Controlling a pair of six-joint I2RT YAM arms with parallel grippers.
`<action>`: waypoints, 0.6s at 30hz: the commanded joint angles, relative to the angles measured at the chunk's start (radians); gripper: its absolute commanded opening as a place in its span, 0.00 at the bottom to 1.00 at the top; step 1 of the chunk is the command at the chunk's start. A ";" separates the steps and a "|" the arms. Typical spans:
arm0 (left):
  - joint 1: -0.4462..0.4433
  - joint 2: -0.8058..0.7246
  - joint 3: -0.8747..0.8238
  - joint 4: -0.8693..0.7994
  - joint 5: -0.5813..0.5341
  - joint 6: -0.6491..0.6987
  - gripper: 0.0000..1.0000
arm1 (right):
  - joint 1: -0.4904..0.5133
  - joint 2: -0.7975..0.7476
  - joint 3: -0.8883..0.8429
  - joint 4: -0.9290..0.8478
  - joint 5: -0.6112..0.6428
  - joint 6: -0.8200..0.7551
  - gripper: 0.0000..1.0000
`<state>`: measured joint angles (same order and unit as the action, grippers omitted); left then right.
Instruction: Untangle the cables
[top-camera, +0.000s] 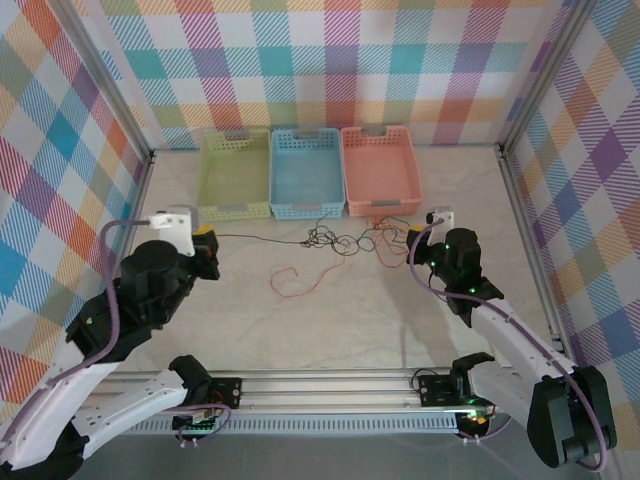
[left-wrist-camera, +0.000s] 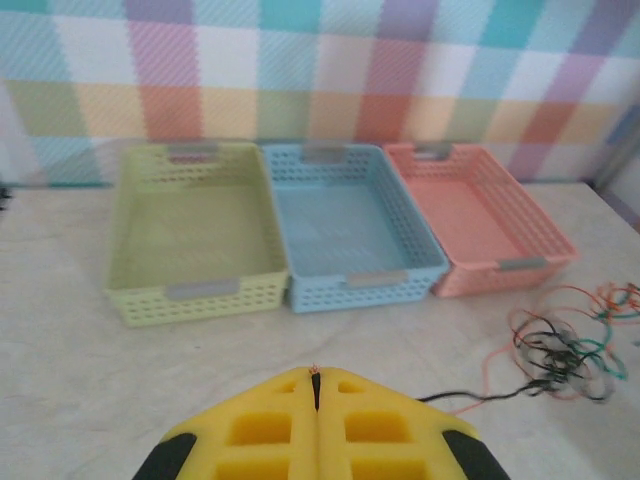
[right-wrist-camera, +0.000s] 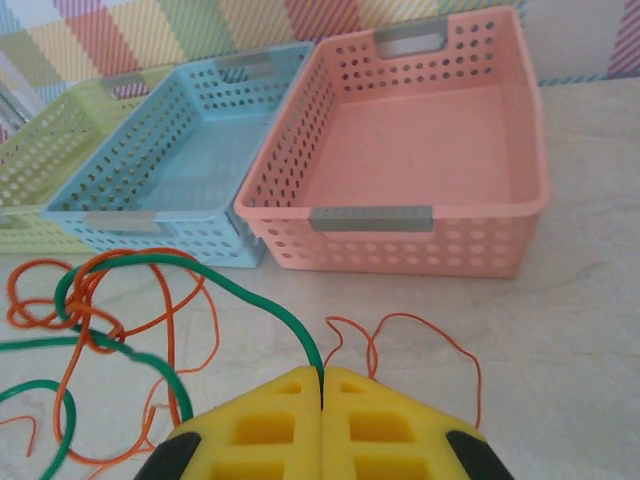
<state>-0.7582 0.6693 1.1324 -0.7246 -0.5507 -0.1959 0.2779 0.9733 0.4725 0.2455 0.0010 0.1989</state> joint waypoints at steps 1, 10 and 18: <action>-0.006 -0.041 0.047 -0.071 -0.171 -0.019 0.00 | -0.017 -0.001 -0.012 -0.006 0.035 0.025 0.00; -0.006 -0.141 0.139 -0.164 -0.324 0.003 0.00 | -0.087 0.019 -0.032 -0.008 0.114 0.067 0.00; -0.007 -0.194 0.180 -0.174 -0.261 0.029 0.00 | -0.125 0.048 -0.055 0.057 0.034 0.087 0.00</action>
<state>-0.7582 0.4778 1.3121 -0.8963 -0.8539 -0.1902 0.1570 1.0103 0.4232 0.2413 0.0940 0.2649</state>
